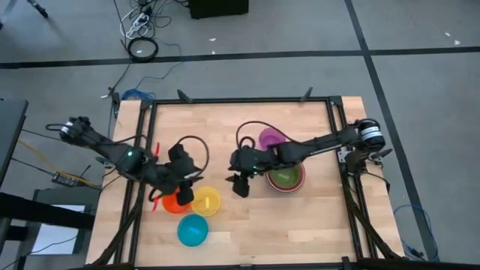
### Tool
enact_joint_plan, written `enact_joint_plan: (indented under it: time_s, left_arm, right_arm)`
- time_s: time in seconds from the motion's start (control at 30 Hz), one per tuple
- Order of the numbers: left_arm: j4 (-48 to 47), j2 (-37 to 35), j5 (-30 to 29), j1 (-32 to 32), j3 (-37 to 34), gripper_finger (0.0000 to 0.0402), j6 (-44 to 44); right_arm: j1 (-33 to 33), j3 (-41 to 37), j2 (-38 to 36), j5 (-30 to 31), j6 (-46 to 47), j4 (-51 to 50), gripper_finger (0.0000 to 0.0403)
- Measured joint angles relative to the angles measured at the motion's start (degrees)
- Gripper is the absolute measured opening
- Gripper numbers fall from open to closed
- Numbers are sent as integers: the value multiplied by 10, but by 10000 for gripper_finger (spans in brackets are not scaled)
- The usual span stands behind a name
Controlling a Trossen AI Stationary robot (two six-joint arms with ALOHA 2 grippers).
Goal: Nest bowls inside each other
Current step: Stack the yellow bowl on top of light green bowl
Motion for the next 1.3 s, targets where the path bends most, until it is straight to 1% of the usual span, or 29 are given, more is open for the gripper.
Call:
enact_joint_plan:
  time_s: [0.13,0.27,0.4,0.53,0.6,0.87,1.07,1.2,1.3]
  left_arm:
    - [90,-53,-17,-8,-94,131,-16]
    - [192,-99,-21,-8,-181,131,-22]
    - [278,-139,-29,-9,-250,131,-23]
    - [344,-170,-45,-10,-293,131,-23]
    - [367,-180,-51,-11,-305,131,-24]
    - [372,-216,-85,-11,-307,131,-12]
    - [371,-223,-90,-11,-307,131,-1]
    - [371,-222,-90,-11,-307,131,1]
    - [370,-222,-90,-11,-307,131,5]
  right_arm:
    - [-9,0,25,0,0,36,197]
    - [-14,11,56,0,-2,67,211]
    - [-14,53,99,-12,-3,76,226]
    - [-14,106,150,-22,-3,68,233]
    - [-12,134,172,-23,-3,46,233]
    - [-9,208,237,-28,-1,-57,230]
    - [-7,220,268,-54,5,-71,236]
    - [-6,220,269,-56,12,-81,235]
    - [-6,221,269,-45,11,-83,233]
